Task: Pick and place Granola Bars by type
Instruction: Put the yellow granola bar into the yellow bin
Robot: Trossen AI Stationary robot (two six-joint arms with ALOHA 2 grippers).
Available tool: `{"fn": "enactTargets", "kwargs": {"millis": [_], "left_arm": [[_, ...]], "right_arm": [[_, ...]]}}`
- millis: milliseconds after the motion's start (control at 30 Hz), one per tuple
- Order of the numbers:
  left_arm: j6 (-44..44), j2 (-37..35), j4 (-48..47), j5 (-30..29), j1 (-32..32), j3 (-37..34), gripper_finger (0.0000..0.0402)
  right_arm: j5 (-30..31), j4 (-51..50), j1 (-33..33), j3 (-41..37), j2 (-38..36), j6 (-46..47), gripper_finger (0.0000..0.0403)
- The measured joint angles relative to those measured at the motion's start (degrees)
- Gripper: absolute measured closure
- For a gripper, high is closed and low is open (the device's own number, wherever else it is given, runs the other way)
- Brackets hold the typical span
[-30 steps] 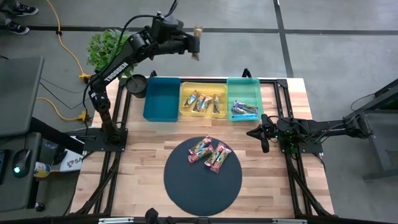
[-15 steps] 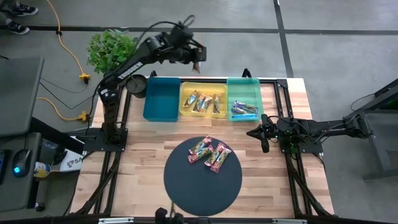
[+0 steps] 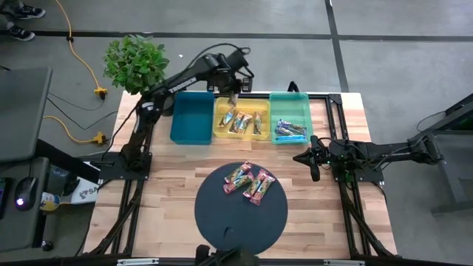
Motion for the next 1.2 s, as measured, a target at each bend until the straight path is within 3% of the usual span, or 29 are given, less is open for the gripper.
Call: {"fn": "enactTargets", "kwargs": {"millis": [367,567,967,1200], "left_arm": [[-0.52,5.52,-0.97,1.85,-0.04,-0.04,0.0310],[-1.50,7.62,-2.57,5.68,-0.37,0.00,0.0310],[-1.33,11.27,-5.02,5.96,-3.65,-0.02,0.0309],[0.24,11.25,-5.04,6.18,-3.84,-0.02,0.0271]], "right_arm": [[0.00,0.00,-0.01,0.00,0.01,0.00,0.0402],[0.02,0.00,-0.02,0.00,0.02,0.00,0.0402],[0.00,0.00,-0.02,0.03,0.02,0.00,0.0402],[0.00,0.00,-0.02,0.04,0.02,0.00,0.0402]]}}
